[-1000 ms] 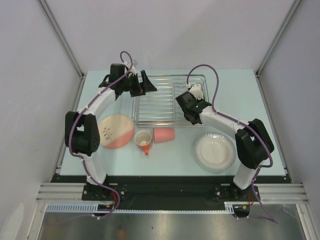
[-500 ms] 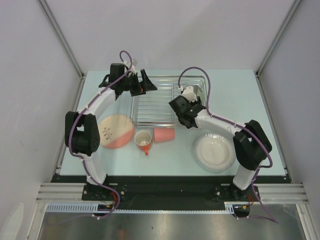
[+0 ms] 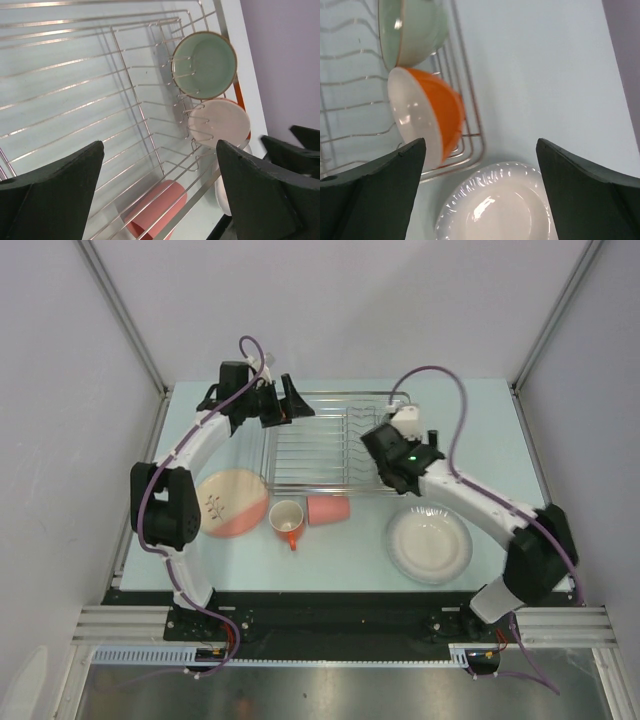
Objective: Load the mixed dishes into the dish rack
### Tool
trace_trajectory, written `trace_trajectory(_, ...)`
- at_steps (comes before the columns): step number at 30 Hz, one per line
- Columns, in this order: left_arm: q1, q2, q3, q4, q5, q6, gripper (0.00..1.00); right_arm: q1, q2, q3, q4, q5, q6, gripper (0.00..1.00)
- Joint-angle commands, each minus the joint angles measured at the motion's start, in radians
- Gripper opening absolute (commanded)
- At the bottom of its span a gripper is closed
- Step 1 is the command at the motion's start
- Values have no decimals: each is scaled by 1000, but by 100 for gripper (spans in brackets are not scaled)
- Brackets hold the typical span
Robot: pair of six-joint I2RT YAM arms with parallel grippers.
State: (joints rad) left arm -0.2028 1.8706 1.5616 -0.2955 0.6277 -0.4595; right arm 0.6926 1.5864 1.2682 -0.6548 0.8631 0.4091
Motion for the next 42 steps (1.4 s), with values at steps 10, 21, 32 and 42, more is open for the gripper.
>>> trace_trajectory(10,-12,12,187,-142,-34,194,100,-493,-516,-441,-97,-389,408,100)
trace_trajectory(21,-12,6,189,-131,-31,214,100,-496,-448,-555,-169,-467,478,100)
trace_trajectory(32,-10,12,184,-125,-17,205,100,-361,-361,-628,-151,-504,534,100)
trace_trajectory(42,-6,12,204,-126,-16,190,100,-392,-385,-716,34,-653,508,97)
